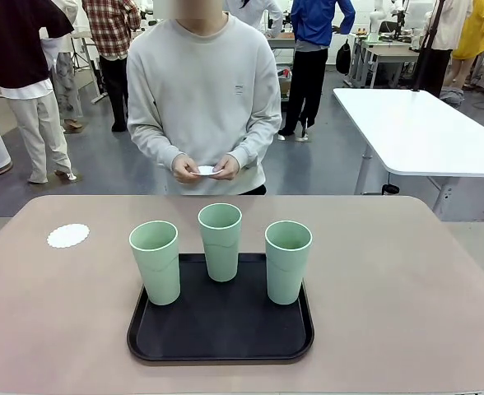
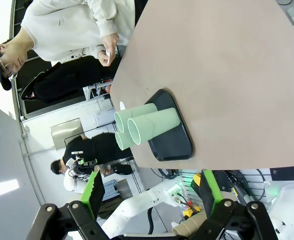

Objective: Place coasters on the table and set cups on them.
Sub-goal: Pick up one Reusable plastic cup and place it on a coaster set by the human.

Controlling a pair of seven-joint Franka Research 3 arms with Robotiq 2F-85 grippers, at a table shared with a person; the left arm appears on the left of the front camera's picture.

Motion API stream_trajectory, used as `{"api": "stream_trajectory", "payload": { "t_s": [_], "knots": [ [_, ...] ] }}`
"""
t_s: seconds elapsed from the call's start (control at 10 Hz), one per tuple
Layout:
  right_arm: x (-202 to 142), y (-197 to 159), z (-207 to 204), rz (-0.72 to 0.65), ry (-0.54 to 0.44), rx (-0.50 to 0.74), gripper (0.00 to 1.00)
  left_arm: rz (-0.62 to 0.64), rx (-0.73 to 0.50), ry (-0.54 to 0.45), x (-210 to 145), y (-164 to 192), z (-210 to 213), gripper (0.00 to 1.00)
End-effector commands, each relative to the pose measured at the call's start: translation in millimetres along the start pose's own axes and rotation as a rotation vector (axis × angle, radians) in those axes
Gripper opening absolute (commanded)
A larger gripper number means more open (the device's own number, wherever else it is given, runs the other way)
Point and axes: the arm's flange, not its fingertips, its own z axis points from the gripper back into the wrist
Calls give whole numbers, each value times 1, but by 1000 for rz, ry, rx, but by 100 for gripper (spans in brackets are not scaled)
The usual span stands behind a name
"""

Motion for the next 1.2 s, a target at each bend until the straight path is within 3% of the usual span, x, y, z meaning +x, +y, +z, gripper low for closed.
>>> {"api": "stream_trajectory", "payload": {
  "t_s": [0.0, 0.1, 0.3, 0.4, 0.5, 0.6, 0.8, 0.9, 1.1],
  "knots": [
    [-1, -2, -1, 0, 5, 11, 100, -1, -5, -2, -1, 2, 2, 100],
    [-1, -2, -1, 0, 5, 11, 100, 0, 0, 0, 0, 0, 0, 100],
    [-1, -2, -1, 0, 5, 11, 100, -461, 369, 178, -2, -54, -29, 100],
    [-1, -2, -1, 0, 5, 11, 100, -595, 519, 212, -1, -75, -47, 100],
    [-1, -2, -1, 0, 5, 11, 100, -682, 691, 263, 1, -97, -76, 100],
    [-1, -2, -1, 0, 5, 11, 100, -724, 860, 253, 0, -112, -107, 100],
    [-1, -2, -1, 0, 5, 11, 100, -884, 1109, 323, -18, -130, -187, 100],
    [-1, -2, -1, 0, 5, 11, 100, -939, 1186, 355, -23, -125, -215, 100],
    [-1, -2, -1, 0, 5, 11, 100, -1027, 1223, 379, -23, -112, -260, 100]
  ]
}}
